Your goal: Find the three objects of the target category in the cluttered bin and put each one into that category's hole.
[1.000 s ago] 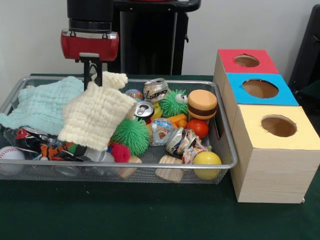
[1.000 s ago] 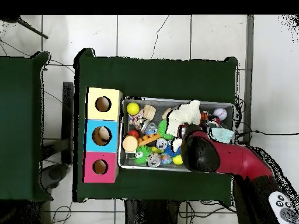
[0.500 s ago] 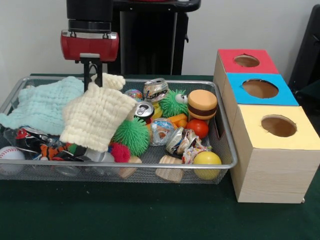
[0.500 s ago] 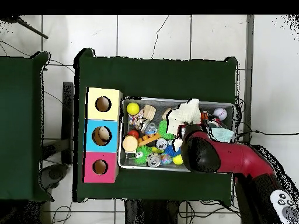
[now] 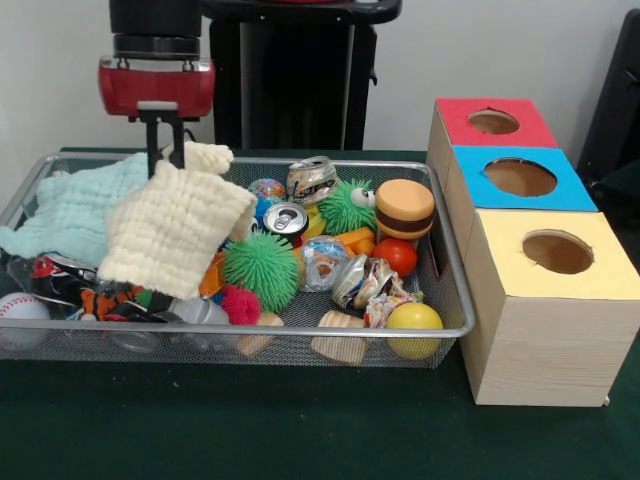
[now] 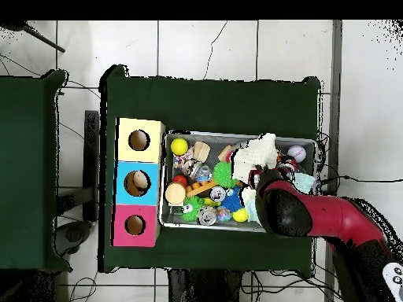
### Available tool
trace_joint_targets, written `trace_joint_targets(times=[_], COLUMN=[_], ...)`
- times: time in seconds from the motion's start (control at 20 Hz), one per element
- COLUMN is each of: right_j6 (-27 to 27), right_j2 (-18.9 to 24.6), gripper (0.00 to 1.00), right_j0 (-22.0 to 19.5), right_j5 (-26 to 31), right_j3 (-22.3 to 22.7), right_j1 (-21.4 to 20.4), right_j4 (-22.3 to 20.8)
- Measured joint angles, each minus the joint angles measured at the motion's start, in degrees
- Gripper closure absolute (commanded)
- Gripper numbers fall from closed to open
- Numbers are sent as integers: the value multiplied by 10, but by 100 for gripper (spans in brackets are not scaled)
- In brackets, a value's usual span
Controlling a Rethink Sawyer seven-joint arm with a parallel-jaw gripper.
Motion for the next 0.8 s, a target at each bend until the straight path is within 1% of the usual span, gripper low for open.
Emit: trace_joint_targets(times=[0.2, 0.25, 0.4, 0.45, 0.55, 0.6, 0.7, 0.8], right_j6=[0, 0, 0, 0, 0, 0, 0, 0], right_j2=[21, 35, 48, 58, 65, 76, 77, 79], gripper=[100, 100, 100, 100, 100, 0, 0, 0], right_j0=[-28, -46, -63, -76, -84, -94, -94, -94], right_j5=[12, 23, 35, 45, 52, 61, 62, 62], right_j3=[1, 1, 1, 1, 0, 0, 0, 0], right_j1=[0, 0, 0, 0, 1, 1, 1, 1], right_j4=[0, 0, 0, 0, -3, -18, -21, -33])
